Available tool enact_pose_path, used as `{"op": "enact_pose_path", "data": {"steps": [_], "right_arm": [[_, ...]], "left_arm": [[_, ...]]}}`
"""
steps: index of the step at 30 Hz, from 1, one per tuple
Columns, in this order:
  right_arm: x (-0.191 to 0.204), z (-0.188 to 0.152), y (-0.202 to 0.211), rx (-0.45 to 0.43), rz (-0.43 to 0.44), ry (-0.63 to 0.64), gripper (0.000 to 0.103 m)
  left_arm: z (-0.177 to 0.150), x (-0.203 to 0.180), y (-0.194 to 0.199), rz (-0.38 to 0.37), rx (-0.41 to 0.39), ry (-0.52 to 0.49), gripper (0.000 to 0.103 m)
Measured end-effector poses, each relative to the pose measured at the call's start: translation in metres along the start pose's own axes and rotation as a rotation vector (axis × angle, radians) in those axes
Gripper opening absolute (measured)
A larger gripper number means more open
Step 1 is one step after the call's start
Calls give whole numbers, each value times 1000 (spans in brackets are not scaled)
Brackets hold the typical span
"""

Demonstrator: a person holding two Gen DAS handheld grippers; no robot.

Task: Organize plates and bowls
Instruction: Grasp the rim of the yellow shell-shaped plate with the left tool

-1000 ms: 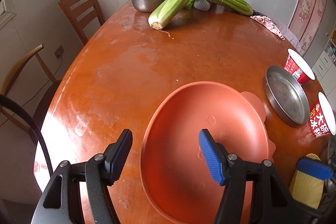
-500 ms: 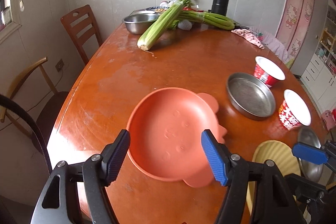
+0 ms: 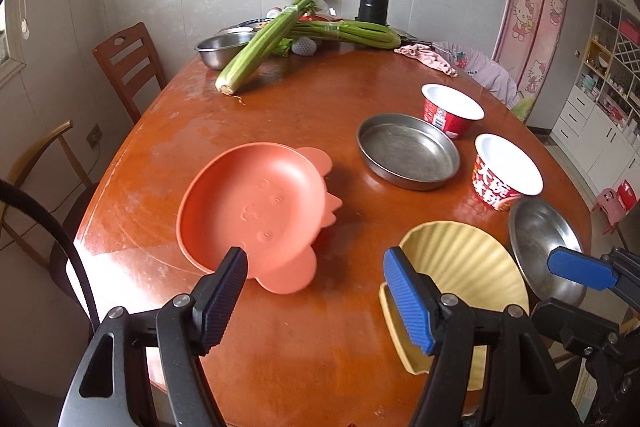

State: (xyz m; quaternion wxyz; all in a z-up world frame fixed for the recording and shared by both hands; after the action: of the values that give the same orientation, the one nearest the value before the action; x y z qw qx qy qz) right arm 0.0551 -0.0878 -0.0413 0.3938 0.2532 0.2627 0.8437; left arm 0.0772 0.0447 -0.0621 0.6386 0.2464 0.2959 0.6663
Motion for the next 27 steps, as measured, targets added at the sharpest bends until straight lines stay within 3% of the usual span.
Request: {"op": "enact_pose_path", "data": {"steps": [13,27], "right_arm": [[-31,-27,29,2,-31,-44,55],[-16,-65,14,106,-5,-5,55]], "left_arm": [[-17,-42,-11,-43,44,-70,70],[-35,-48,-25,-39,99,-85,70]]}}
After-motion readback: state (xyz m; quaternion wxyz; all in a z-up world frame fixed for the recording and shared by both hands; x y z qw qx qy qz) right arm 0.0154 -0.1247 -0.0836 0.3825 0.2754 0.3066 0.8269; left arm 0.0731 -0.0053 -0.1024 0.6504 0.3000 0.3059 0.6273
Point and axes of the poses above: each gripper's, at about its wrist camera, not at the fingertips, and y roughly against the way its jaws point, x to its left, z to its top, the point moved 9 cm from there along -y, roughly the way its jaws point, and after that the axes turned 4 degrees about -x, right-handed, at the moved point
